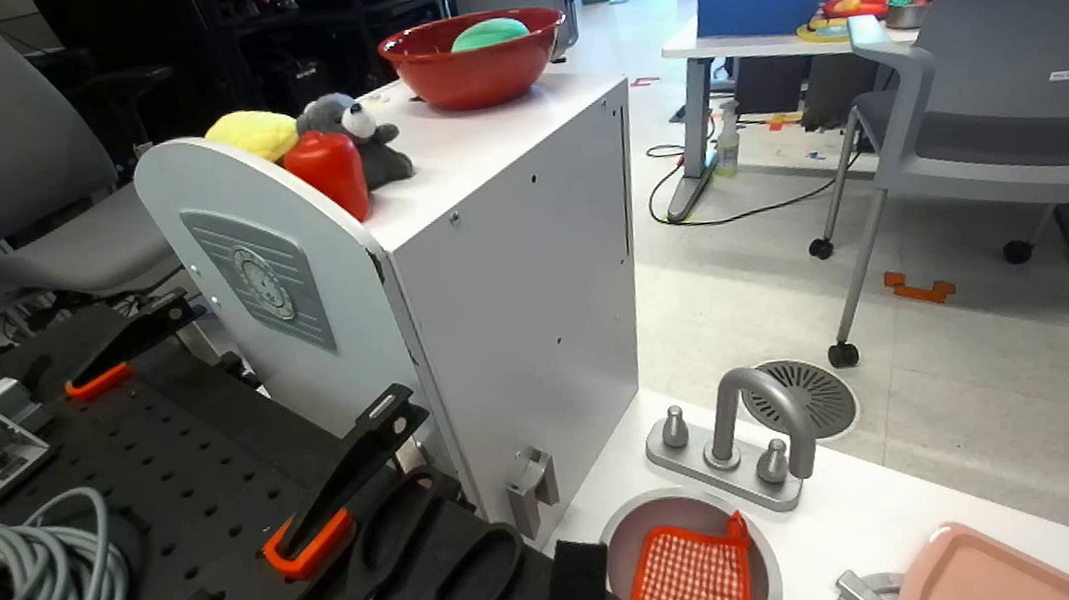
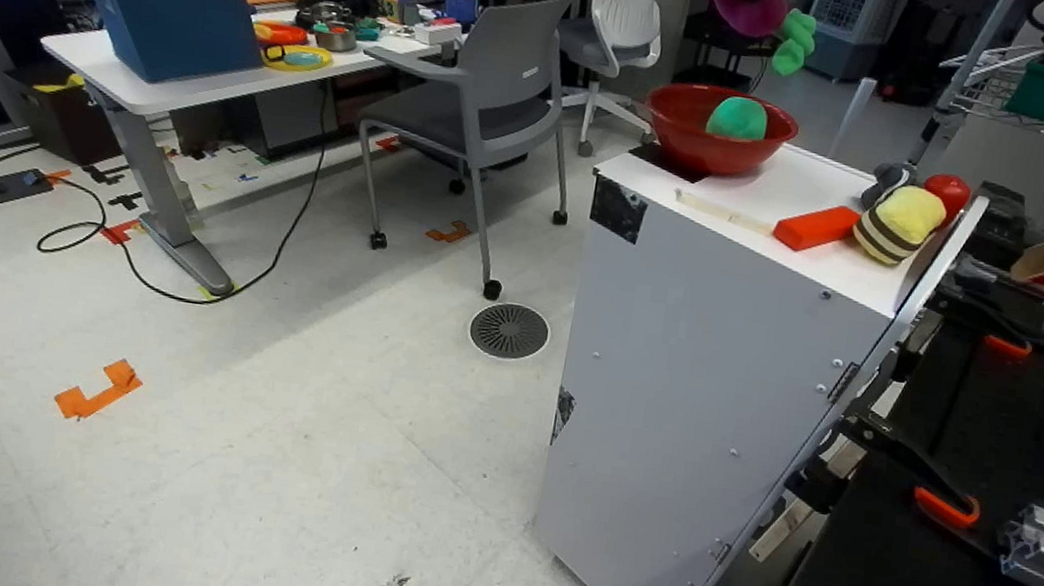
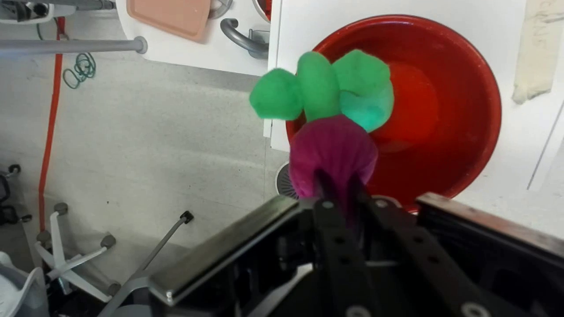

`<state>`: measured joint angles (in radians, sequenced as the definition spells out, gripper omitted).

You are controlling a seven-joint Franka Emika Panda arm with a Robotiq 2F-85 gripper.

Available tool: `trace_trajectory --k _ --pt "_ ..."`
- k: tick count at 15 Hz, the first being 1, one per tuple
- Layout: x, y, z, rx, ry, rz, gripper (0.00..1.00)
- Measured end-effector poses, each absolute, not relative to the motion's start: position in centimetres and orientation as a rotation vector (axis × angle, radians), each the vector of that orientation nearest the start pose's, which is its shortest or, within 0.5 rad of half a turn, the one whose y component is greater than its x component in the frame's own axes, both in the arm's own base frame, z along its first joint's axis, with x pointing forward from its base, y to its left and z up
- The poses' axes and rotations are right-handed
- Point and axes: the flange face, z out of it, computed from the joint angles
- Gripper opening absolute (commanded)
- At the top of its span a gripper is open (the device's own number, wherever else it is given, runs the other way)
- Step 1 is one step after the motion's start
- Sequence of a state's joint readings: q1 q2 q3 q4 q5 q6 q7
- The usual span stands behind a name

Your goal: Put the purple object inside the bowl

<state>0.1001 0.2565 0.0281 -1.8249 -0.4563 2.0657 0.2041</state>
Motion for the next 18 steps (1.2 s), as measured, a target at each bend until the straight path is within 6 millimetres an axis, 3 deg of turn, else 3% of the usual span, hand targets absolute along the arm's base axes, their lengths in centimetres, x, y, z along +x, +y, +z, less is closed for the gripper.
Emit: trace_trajectory --k 1,10,18 --pt "62.31 5.70 39.79 -3.521 -0.240 -0.095 0.35" --pt "62.33 5.99 39.76 -3.520 -0.238 -0.099 0.98" --pt "61.93 6.29 39.81 -3.519 -0.263 -0.093 1.00"
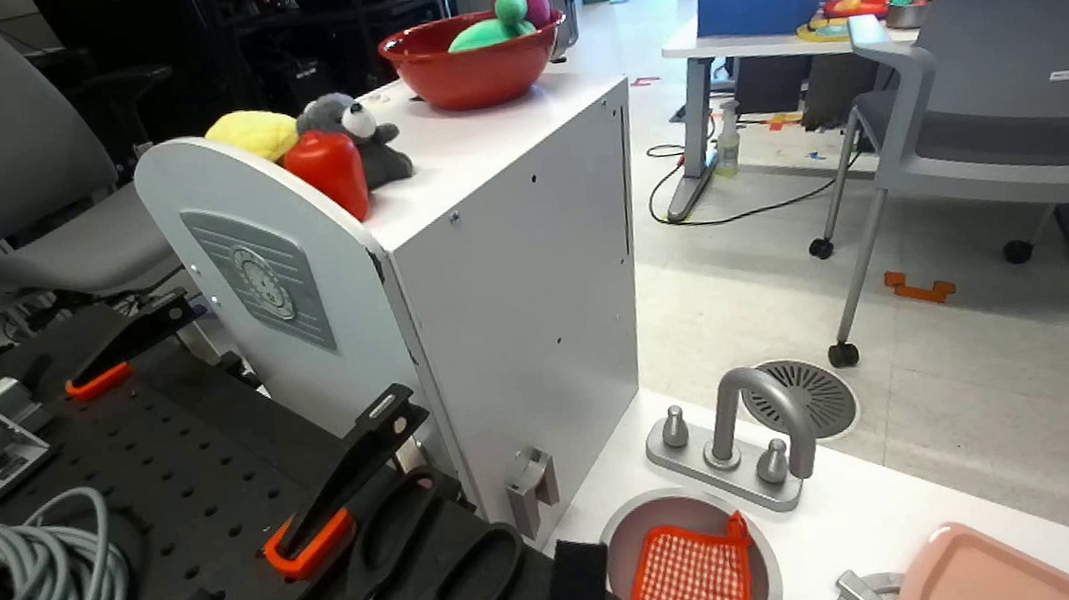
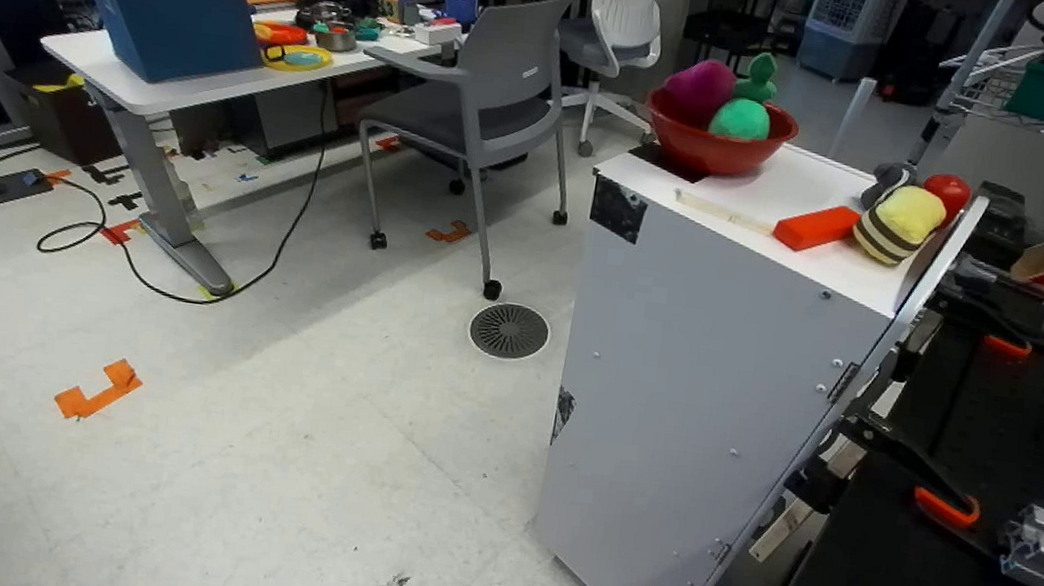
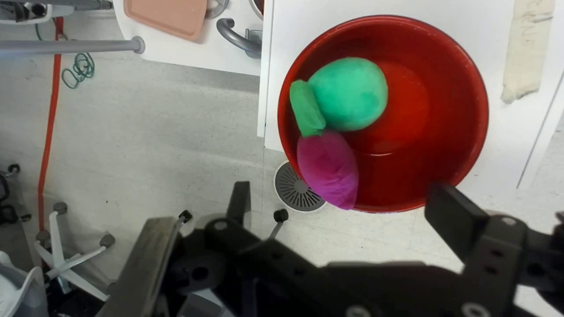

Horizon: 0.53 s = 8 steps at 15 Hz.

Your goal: Put the purple object inside the bowl

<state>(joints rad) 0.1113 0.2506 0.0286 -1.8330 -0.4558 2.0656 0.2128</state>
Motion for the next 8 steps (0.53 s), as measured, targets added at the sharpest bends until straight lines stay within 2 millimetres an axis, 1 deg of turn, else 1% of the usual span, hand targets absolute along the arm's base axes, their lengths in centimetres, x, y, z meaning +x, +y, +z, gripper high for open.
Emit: trace_trajectory --k 3,5,8 --pt "60.8 7.0 39.8 -3.518 -0.308 -0.077 1.00" --pt "59.4 7.3 40.2 -3.520 -0.298 -0.079 1.00" --pt "57.0 7.3 41.0 -3.525 -0.240 -0.095 1.00"
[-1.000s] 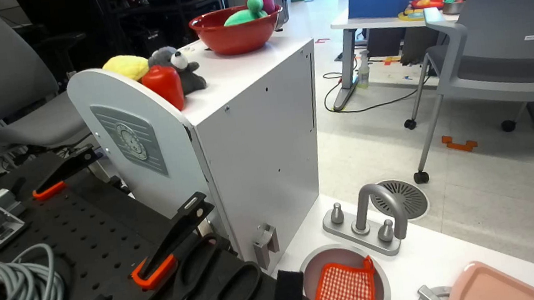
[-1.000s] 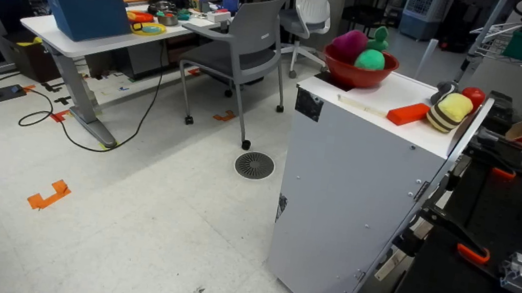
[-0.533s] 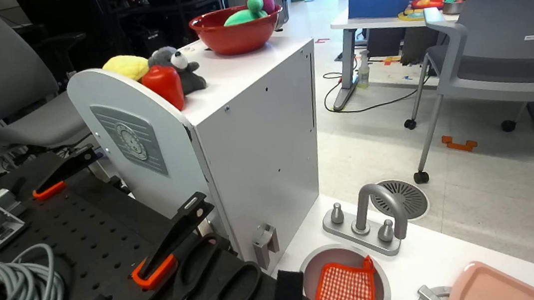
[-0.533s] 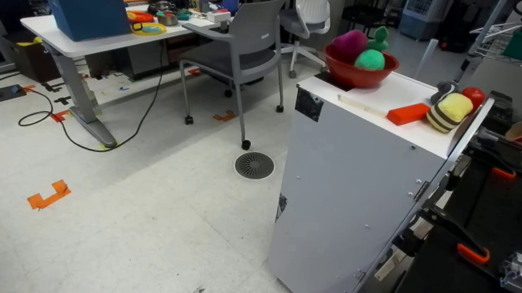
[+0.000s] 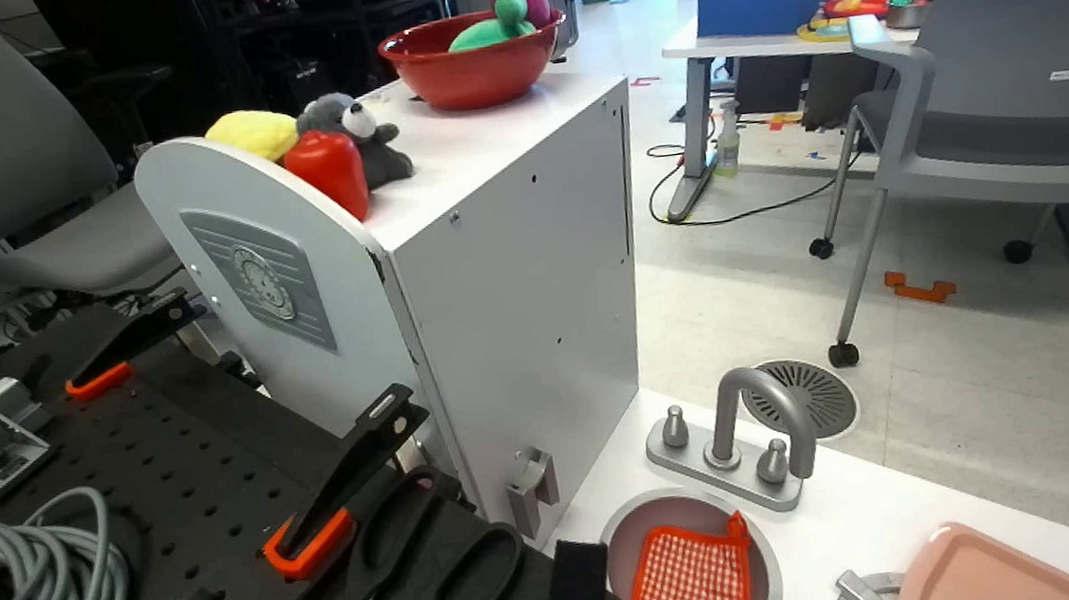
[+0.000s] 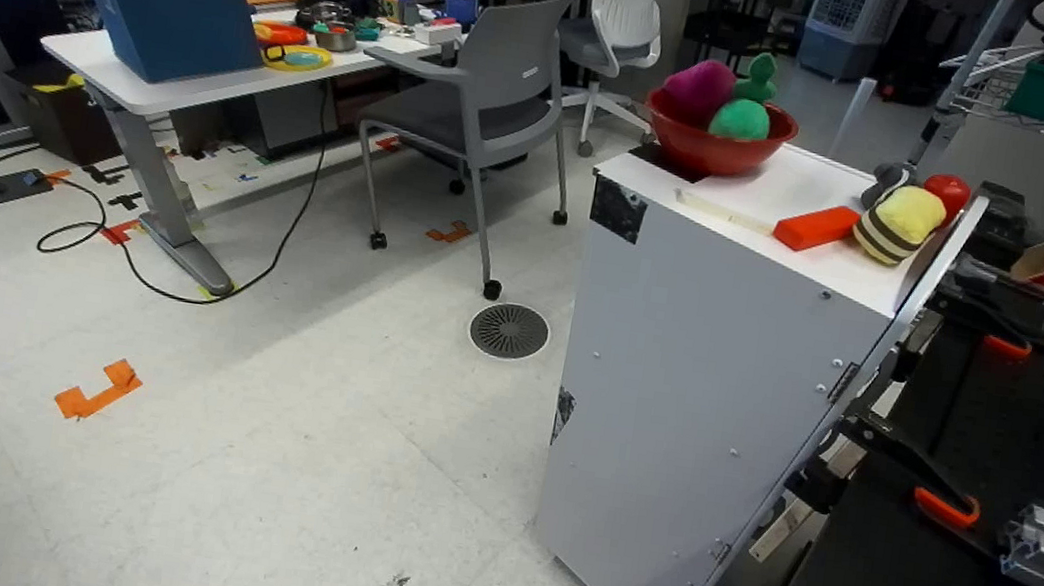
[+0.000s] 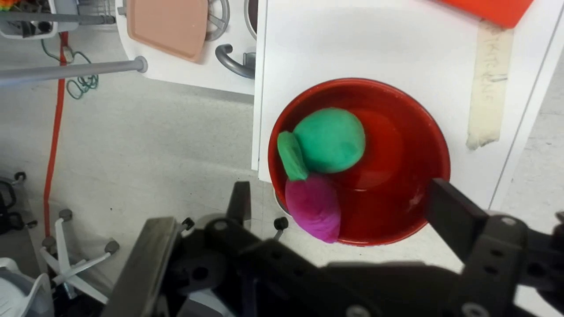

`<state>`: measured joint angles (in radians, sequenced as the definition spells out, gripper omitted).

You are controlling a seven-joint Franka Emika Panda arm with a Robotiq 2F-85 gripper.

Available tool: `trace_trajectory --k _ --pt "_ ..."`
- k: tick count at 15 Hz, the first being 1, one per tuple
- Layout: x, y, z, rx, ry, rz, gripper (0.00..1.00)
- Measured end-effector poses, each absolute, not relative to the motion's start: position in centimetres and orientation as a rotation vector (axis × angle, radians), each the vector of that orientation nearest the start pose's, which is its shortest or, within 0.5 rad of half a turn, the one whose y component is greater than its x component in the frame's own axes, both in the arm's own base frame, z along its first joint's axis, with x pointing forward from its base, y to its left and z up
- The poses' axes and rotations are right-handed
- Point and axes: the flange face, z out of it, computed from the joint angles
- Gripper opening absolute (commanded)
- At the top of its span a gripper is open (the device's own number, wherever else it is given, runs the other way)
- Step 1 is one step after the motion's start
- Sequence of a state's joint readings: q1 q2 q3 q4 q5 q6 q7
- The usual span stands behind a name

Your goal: Put the purple object inside the bowl

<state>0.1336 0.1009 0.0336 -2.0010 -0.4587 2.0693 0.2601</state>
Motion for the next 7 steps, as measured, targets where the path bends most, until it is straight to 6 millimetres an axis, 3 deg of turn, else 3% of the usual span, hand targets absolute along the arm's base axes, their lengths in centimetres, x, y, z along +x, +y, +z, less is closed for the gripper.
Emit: trace_trajectory --k 4,7 --pt "54.3 6.8 41.8 -3.527 -0.190 -0.113 1.00" --pt "53.9 6.7 41.8 -3.527 -0.186 -0.114 1.00"
